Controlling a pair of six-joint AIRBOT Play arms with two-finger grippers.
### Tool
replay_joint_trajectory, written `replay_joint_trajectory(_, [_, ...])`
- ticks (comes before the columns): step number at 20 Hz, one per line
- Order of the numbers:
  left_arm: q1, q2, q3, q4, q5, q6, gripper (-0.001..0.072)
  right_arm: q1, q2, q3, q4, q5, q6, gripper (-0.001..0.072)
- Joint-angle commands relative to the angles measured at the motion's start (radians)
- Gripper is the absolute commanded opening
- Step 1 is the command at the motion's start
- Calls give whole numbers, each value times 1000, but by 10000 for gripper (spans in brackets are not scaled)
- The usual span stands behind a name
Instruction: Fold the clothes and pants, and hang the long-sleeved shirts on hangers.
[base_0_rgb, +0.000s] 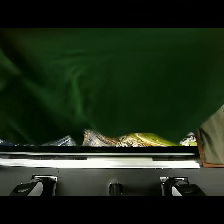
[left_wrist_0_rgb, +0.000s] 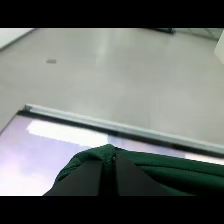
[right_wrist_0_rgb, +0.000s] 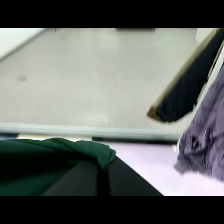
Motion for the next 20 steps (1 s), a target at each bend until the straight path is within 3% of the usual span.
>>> replay_joint_trajectory(1, [0, -114, -64, -89, -42, 101, 17, 0, -114, -33, -9, 146, 13, 26])
replay_joint_trajectory(6, [-7, -447, -223, -208, -61, 254, 18, 0, -407, -213, -9, 173, -27, 27])
replay_joint_trajectory(10, [-62, -774, -242, -207, -2, 343, 18, -3, -690, -267, -10, 69, -27, 27])
replay_joint_trajectory(15, [-96, -1008, -241, -208, 245, 348, 18, -3, -914, -267, -53, -124, 82, 27])
replay_joint_trajectory(20, [-90, -1042, -215, -172, 243, 349, 18, -3, -966, -266, -50, -133, 117, 27])
